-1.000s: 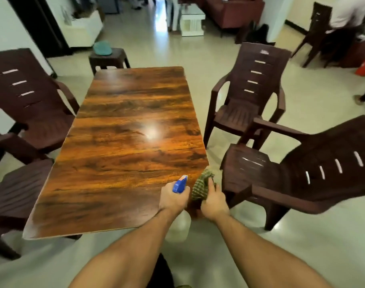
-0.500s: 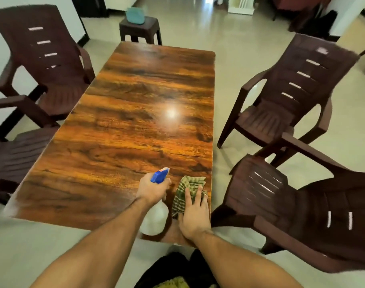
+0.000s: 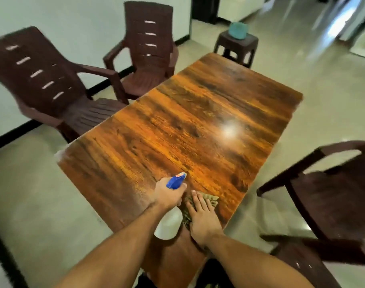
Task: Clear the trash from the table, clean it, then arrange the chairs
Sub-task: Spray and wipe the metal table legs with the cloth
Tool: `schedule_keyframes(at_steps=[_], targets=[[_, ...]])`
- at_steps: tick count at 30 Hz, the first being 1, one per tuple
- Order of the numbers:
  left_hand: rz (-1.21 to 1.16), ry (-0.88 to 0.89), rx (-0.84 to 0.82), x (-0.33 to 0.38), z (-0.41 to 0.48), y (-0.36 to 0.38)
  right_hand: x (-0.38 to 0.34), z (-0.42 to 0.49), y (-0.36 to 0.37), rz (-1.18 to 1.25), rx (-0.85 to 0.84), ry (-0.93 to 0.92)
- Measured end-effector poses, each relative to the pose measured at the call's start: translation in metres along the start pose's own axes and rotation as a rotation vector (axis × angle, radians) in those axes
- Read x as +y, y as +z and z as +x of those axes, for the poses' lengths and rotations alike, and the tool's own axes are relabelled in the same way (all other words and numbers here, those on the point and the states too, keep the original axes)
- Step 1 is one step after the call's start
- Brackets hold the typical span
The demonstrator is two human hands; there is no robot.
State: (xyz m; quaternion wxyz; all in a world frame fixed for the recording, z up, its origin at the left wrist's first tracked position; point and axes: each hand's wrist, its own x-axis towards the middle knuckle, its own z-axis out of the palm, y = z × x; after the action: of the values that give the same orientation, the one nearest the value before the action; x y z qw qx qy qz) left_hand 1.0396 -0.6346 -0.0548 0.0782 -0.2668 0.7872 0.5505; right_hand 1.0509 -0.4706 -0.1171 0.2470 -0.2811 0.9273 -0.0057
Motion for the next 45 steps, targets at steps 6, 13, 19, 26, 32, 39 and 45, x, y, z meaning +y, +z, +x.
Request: schedule_keyframes(at_steps=[6,13,19,26,32,39,45], targets=[[-0.052,-0.086,0.157,0.039,0.020,0.058,0.123,0.040,-0.024,0.224,0.052,0.264],[-0.058,-0.075,0.165,0.097,0.062,0.125,0.200,0.050,-0.038,-0.038,-0.080,-0.316],[-0.155,0.004,0.265,0.144,0.126,0.160,0.259,0.096,-0.071,-0.100,-0.060,-0.407],[-0.243,0.034,0.319,0.201,0.216,0.188,0.357,0.181,-0.128,-0.082,-0.051,-0.265],[-0.274,0.003,0.360,0.251,0.285,0.214,0.446,0.244,-0.181,-0.021,-0.143,-0.019],[-0.282,0.045,0.373,0.315,0.377,0.250,0.547,0.313,-0.233,0.031,-0.203,0.122],[-0.307,0.050,0.411,0.369,0.464,0.294,0.650,0.400,-0.288,0.070,-0.076,0.162]])
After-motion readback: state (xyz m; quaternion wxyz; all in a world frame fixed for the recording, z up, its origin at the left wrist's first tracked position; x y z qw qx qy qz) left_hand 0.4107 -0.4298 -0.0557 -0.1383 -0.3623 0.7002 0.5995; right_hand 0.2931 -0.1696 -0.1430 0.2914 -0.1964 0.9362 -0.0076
